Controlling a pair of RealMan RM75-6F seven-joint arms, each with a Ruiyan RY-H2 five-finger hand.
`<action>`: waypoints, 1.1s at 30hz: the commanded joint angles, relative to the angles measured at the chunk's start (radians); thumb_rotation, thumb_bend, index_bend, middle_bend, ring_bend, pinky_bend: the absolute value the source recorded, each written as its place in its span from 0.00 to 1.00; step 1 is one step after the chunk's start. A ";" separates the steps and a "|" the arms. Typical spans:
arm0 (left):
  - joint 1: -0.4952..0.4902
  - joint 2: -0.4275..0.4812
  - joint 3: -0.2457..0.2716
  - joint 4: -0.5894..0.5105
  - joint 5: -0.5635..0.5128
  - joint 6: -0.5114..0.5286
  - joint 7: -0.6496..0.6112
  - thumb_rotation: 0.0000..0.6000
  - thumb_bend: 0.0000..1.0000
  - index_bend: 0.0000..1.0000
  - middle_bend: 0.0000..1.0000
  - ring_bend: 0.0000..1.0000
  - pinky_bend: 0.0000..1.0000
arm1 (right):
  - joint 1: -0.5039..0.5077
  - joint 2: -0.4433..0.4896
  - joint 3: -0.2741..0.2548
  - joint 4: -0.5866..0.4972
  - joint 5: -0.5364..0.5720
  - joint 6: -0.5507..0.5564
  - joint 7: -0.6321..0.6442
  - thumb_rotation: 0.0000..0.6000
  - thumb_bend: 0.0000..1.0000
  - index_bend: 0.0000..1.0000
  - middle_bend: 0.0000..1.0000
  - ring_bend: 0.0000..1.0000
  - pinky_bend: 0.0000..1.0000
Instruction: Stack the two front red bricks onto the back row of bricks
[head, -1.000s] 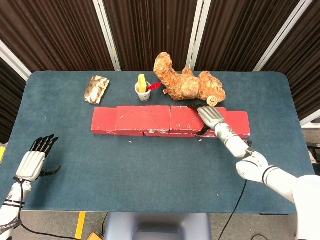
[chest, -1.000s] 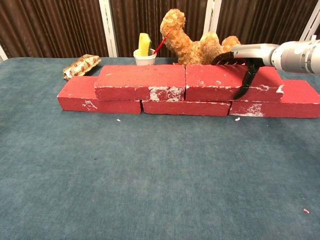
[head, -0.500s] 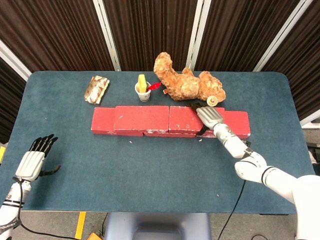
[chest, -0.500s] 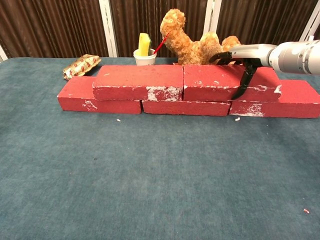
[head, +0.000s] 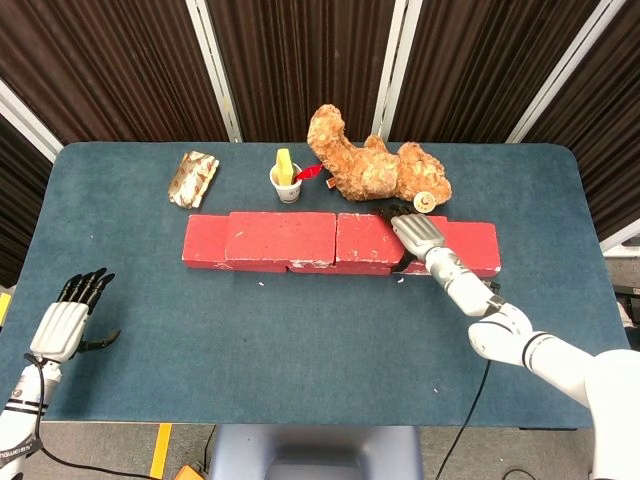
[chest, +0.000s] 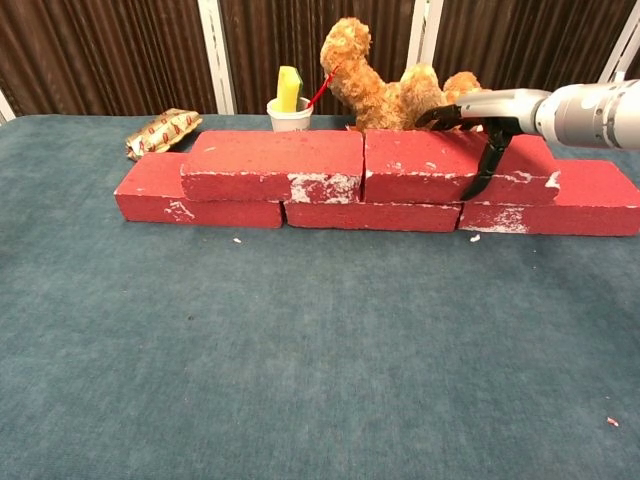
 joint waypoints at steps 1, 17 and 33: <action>0.000 0.000 0.000 0.000 0.000 -0.001 0.000 1.00 0.24 0.00 0.00 0.00 0.01 | 0.000 0.000 0.001 0.000 0.003 -0.001 -0.001 1.00 0.14 0.00 0.19 0.05 0.15; 0.001 0.001 -0.002 0.000 0.002 0.006 -0.003 1.00 0.24 0.00 0.00 0.00 0.01 | -0.006 0.013 0.010 -0.033 0.023 0.002 -0.011 1.00 0.06 0.00 0.07 0.00 0.10; 0.020 0.023 -0.008 -0.055 0.022 0.081 0.027 1.00 0.24 0.00 0.00 0.00 0.01 | -0.197 0.240 -0.022 -0.396 -0.122 0.316 0.026 1.00 0.06 0.00 0.03 0.00 0.07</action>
